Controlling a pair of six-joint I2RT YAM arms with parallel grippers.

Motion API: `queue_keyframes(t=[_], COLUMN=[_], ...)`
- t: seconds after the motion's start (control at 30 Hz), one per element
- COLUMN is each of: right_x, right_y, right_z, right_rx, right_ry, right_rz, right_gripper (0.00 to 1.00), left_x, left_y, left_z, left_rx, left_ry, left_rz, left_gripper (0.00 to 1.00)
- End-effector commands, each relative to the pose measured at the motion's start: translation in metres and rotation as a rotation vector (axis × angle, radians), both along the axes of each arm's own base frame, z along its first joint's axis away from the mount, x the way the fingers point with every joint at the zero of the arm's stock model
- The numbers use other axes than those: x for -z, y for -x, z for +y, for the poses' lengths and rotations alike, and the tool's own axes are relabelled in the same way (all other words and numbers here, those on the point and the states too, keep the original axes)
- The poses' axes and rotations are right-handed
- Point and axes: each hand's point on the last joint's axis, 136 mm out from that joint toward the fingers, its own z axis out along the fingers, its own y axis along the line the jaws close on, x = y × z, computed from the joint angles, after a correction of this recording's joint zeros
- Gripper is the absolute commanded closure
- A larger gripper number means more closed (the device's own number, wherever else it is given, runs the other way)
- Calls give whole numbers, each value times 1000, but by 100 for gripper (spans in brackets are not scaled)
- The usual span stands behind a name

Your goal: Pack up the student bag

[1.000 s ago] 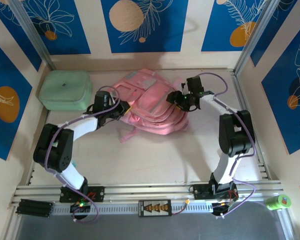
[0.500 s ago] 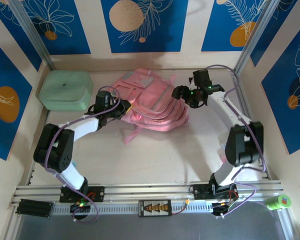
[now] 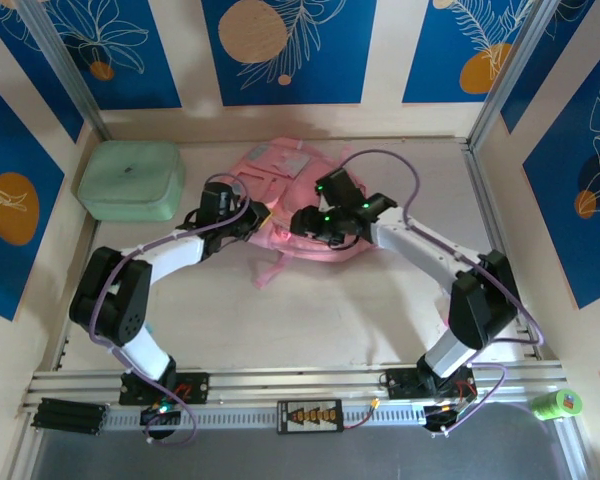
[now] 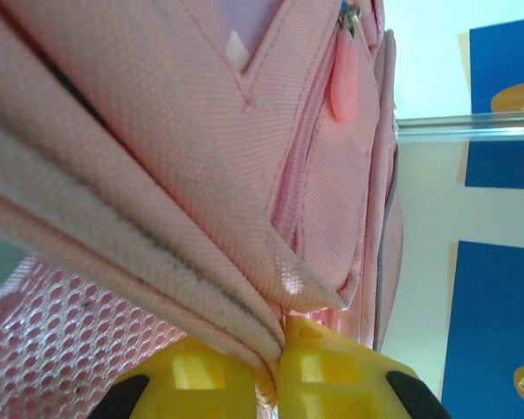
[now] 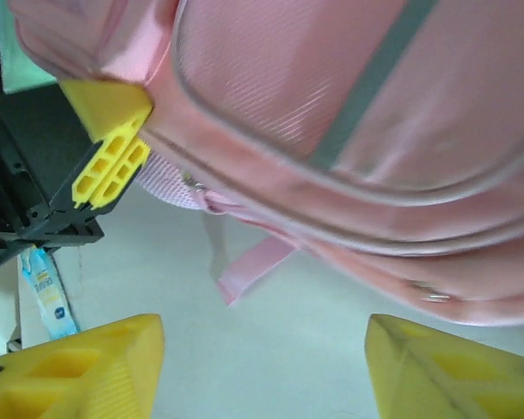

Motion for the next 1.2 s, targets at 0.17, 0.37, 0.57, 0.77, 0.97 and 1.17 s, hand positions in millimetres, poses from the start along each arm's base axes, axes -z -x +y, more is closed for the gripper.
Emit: queue_keyframes(t=[0.17, 0.37, 0.57, 0.77, 0.97, 1.17], right_x=[23, 40, 46, 48, 48, 42], right_y=[-15, -24, -22, -28, -42, -57], right_z=[17, 10, 1, -6, -13, -10], right_rx=[52, 65, 57, 27, 46, 61], right_ry=[-5, 72, 152, 288, 383, 396], right_rz=[-15, -23, -63, -174, -265, -339], right_gripper=[61, 66, 66, 67, 66, 66], left_x=[-30, -28, -35, -36, -43, -49], left_y=[9, 10, 9, 8, 8, 7], left_z=[-47, -51, -51, -53, -55, -57], left_rx=[109, 120, 130, 120, 111, 116], left_ry=[83, 88, 74, 98, 131, 149], left_rz=[-64, -54, -62, -50, -34, -31], left_gripper=[100, 100, 100, 100, 100, 100])
